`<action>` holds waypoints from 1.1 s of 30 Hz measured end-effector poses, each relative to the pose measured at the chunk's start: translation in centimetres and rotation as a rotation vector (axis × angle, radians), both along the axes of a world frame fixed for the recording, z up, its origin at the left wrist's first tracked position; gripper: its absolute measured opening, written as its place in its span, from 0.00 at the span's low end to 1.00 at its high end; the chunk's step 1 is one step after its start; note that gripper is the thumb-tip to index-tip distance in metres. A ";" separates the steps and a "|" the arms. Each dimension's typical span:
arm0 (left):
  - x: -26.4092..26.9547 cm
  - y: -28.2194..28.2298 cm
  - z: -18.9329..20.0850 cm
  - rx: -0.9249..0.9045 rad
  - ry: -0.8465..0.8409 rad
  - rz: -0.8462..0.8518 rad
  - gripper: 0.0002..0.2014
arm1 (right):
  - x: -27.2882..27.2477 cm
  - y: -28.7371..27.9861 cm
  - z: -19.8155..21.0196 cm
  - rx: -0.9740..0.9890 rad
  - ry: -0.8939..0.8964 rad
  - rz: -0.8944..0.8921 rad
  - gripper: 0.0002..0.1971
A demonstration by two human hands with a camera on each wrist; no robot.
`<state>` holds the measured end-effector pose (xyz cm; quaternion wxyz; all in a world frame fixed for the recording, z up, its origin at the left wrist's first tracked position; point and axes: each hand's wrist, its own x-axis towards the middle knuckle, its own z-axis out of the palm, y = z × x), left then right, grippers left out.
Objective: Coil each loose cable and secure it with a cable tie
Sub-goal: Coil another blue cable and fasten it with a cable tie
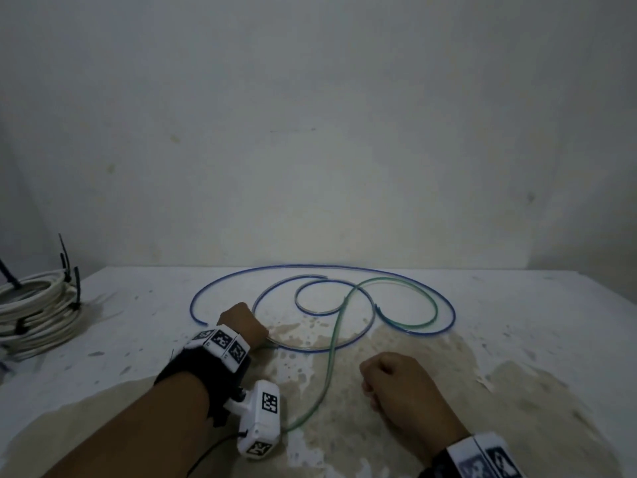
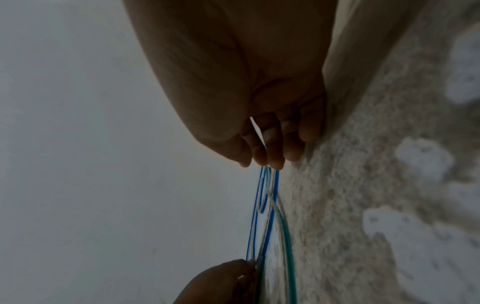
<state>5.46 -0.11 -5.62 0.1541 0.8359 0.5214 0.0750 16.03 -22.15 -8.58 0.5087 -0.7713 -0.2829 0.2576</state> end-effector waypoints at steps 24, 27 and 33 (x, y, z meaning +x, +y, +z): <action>-3.5 0.0 9.7 -0.415 -1.387 -0.075 0.06 | -1.5 0.1 2.0 -0.499 -0.486 0.734 0.26; -4.9 -0.8 12.6 -0.466 -1.495 -0.182 0.04 | -1.9 -0.5 2.2 -0.395 -0.465 0.619 0.25; -7.6 -2.8 16.5 -0.542 -1.546 -0.382 0.07 | -3.0 1.1 3.2 -0.020 -0.610 0.260 0.25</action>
